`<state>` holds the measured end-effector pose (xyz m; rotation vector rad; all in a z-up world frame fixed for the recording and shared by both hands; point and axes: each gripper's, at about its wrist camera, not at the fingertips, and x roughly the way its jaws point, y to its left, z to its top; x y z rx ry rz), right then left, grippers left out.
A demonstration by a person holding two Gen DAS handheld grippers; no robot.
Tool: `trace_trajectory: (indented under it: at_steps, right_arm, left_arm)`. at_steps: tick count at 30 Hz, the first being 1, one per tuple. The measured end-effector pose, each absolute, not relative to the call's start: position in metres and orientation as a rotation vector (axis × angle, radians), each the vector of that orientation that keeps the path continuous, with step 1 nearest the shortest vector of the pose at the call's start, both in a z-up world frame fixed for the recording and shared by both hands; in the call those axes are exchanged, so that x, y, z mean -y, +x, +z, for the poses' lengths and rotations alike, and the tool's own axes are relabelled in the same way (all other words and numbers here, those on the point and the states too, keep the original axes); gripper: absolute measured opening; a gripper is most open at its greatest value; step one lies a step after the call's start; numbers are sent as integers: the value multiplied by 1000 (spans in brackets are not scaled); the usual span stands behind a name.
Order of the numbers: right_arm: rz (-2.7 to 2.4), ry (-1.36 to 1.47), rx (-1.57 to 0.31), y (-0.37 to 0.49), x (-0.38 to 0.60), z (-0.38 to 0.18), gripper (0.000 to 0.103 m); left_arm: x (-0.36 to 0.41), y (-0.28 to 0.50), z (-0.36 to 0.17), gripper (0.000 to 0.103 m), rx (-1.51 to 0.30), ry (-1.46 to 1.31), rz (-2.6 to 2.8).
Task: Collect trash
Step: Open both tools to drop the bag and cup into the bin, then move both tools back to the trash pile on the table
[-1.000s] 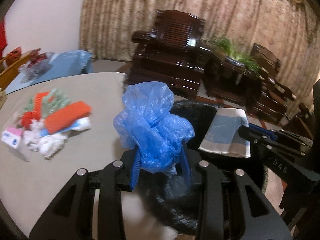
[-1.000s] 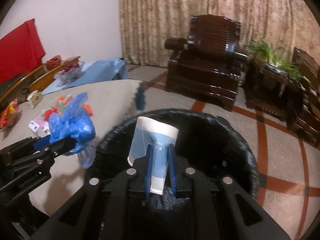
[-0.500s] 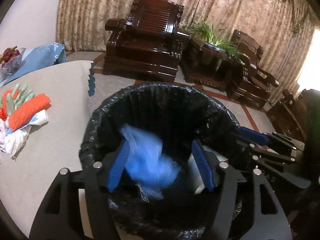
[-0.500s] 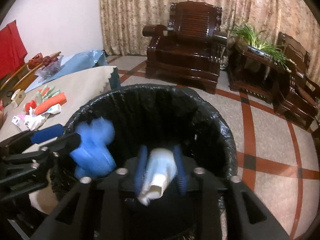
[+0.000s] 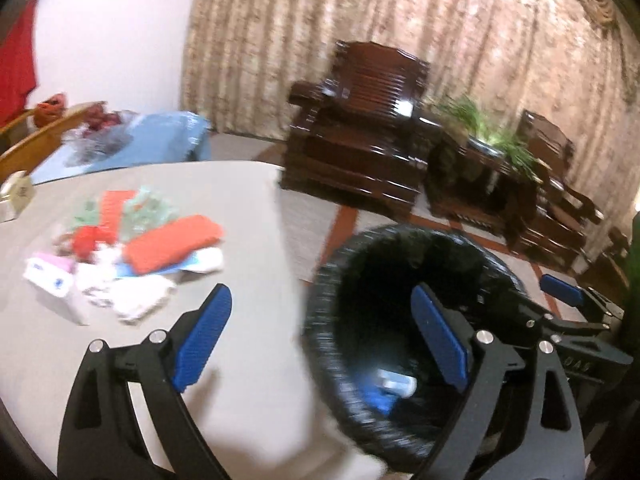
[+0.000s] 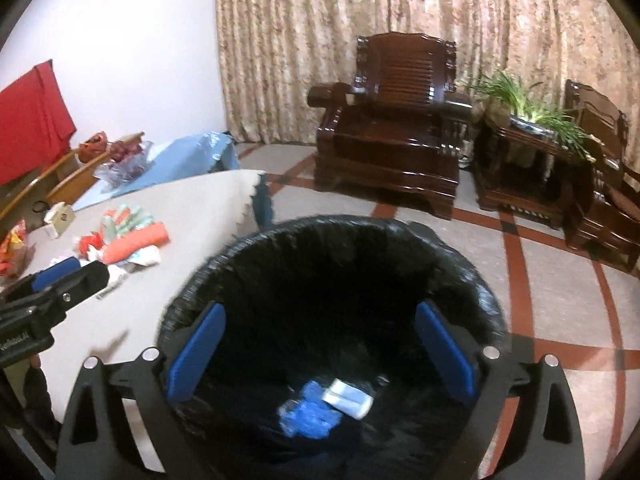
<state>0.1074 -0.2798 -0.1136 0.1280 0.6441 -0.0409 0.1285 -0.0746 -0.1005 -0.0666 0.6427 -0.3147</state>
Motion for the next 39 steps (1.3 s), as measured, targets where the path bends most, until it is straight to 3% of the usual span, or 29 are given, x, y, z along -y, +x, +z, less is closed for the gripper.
trace_trajectory:
  at_steps: [20,39]
  right_arm:
    - [284,-2,-610,183,101,-116,95]
    - [365,-13,-774,251,-2,-184,94]
  left_arm:
    - [-107,133,-103,88,-615,-106,151]
    - [-165,159,-148,88,-672,-139,242]
